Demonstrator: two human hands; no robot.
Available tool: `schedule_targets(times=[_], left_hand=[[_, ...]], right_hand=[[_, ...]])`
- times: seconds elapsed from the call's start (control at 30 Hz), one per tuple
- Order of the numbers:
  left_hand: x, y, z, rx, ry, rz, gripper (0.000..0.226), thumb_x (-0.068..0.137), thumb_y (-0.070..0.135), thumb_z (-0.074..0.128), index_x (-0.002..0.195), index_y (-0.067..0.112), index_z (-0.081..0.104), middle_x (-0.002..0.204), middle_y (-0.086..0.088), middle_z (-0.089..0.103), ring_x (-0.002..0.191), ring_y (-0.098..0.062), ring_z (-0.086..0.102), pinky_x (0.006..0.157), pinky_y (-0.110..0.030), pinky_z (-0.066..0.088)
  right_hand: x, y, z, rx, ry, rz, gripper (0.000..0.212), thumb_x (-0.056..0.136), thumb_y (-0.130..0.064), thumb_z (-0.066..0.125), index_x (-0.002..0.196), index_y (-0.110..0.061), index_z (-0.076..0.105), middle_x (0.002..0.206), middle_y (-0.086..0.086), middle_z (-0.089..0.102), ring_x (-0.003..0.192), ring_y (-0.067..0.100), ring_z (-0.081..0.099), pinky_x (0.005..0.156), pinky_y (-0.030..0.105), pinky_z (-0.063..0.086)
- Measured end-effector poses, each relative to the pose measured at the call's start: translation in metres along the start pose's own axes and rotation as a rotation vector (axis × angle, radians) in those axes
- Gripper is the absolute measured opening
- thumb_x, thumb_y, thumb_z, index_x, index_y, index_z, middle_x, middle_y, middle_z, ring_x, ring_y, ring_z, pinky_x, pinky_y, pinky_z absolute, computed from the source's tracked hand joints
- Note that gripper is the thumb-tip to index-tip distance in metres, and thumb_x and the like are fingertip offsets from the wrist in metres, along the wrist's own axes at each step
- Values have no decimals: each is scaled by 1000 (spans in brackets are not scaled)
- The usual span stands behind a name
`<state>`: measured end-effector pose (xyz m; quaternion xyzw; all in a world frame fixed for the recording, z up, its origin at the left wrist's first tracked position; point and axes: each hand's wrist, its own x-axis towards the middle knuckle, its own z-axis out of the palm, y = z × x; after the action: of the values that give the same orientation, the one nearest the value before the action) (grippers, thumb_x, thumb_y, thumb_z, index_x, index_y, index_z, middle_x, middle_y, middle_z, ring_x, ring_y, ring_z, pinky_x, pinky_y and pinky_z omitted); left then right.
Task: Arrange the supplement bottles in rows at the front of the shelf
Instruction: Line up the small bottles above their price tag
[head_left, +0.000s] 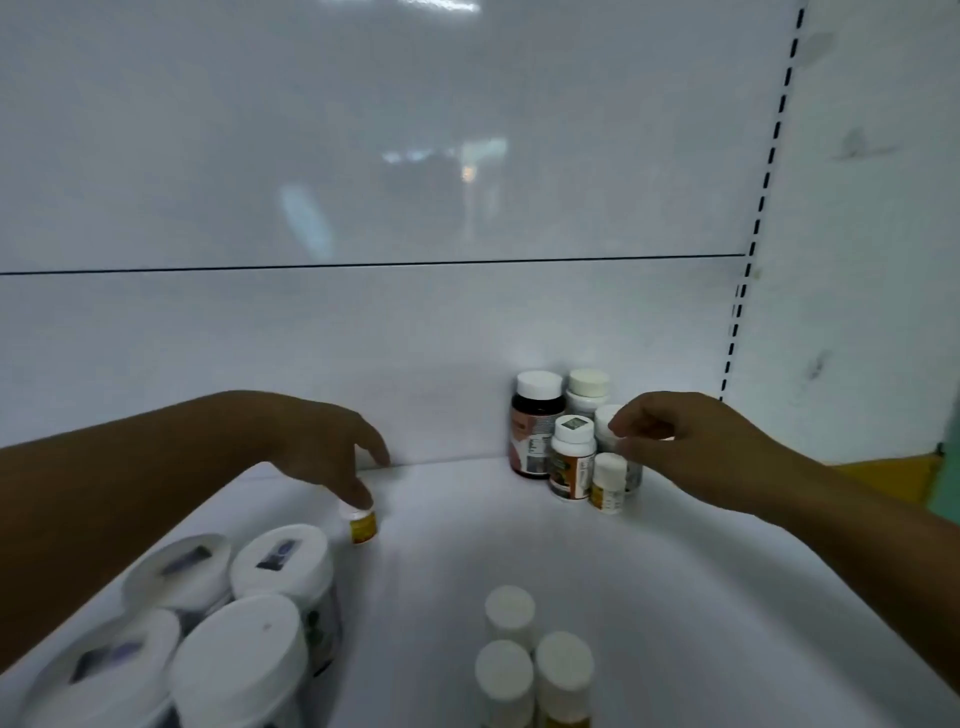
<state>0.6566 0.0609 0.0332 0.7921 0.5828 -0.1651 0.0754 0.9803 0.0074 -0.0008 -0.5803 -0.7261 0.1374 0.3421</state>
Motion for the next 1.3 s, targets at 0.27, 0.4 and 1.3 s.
schedule_targets(times=[0.27, 0.4, 1.3], left_hand=[[22, 4, 7, 12, 77, 65, 26, 77, 36, 70, 99, 22, 66, 90, 5, 62, 78, -14, 63, 73, -26, 54], [18, 3, -4, -201, 216, 130, 14, 79, 30, 69, 89, 20, 70, 87, 2, 70, 49, -2, 60, 52, -18, 52], [-48, 118, 3, -367, 297, 169, 12, 79, 38, 68, 87, 29, 68, 83, 9, 73, 65, -7, 67, 54, -16, 53]], right_hand=[[8, 28, 42, -288, 147, 45, 25, 80, -34, 65, 99, -17, 67, 99, 4, 68, 84, 19, 60, 70, 29, 46], [10, 36, 61, -340, 260, 87, 33, 77, -44, 67, 99, -20, 65, 96, 1, 64, 82, 17, 58, 67, 27, 38], [-34, 2, 46, 522, -516, -272, 23, 67, -15, 79, 75, -31, 65, 80, -24, 69, 81, 0, 67, 64, 12, 53]])
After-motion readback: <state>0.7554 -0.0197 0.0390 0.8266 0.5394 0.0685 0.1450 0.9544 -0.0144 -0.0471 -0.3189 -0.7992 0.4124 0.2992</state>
